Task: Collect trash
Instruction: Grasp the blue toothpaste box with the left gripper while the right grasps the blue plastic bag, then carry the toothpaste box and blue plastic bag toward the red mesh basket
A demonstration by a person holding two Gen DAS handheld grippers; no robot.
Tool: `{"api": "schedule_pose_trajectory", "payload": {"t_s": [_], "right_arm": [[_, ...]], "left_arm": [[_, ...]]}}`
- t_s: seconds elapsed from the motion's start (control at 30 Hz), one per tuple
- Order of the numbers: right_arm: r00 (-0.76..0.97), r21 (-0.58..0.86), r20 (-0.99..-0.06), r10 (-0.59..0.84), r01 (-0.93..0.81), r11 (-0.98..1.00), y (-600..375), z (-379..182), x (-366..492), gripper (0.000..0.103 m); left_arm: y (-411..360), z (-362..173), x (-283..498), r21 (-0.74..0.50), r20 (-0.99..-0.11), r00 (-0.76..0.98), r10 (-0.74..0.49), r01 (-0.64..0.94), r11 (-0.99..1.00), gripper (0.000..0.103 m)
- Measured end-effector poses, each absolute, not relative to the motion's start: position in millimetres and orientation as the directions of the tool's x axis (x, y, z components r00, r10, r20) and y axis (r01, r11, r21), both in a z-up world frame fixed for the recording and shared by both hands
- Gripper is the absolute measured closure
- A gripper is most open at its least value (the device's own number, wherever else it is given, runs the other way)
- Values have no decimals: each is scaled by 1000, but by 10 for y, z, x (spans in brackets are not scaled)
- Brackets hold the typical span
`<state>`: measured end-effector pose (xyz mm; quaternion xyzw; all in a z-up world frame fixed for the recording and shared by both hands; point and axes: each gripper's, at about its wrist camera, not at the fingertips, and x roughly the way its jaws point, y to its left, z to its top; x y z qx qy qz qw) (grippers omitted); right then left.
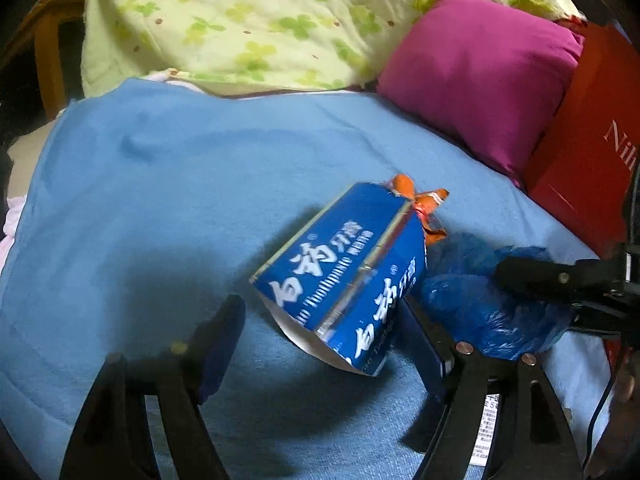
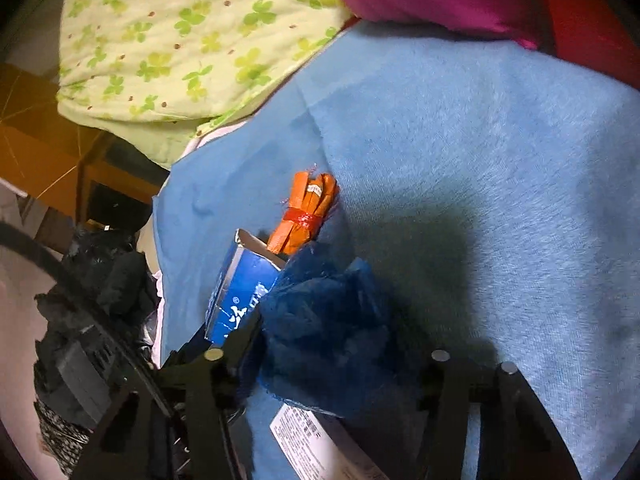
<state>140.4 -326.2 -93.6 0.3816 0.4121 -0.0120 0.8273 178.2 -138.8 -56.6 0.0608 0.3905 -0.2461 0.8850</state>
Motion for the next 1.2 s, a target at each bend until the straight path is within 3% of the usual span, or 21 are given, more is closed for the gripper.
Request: {"api": "schedule_pose_trajectory", "payload": {"t_s": [0.23, 0.27, 0.33, 0.5, 0.83, 0.93, 1.2], "right_arm": [[721, 514, -672, 169, 289, 808, -3267, -482, 933, 46], [731, 496, -666, 152, 282, 821, -3255, -410, 849, 46], [745, 466, -655, 126, 266, 843, -3230, -308, 700, 46], [768, 395, -634, 89, 222, 891, -3106, -91, 304, 46], [801, 370, -590, 102, 156, 916, -3014, 204, -414, 46], [812, 380, -573, 112, 142, 914, -3011, 274, -579, 46], [837, 378, -530, 140, 85, 922, -2939, 482, -983, 46]], "left_arm": [[-1385, -574, 1768, -142, -718, 543, -436, 499, 855, 25], [-1388, -562, 1764, -156, -710, 539, -452, 506, 848, 29], [-1398, -550, 1738, -166, -706, 532, -466, 516, 841, 50], [-1429, -523, 1662, -135, -707, 548, -448, 516, 846, 57], [-1154, -104, 1133, -92, -687, 609, -396, 468, 879, 58], [-1099, 97, 807, -13, -653, 671, -351, 454, 891, 58], [-950, 577, -430, 16, -546, 785, -293, 359, 933, 58]]}}
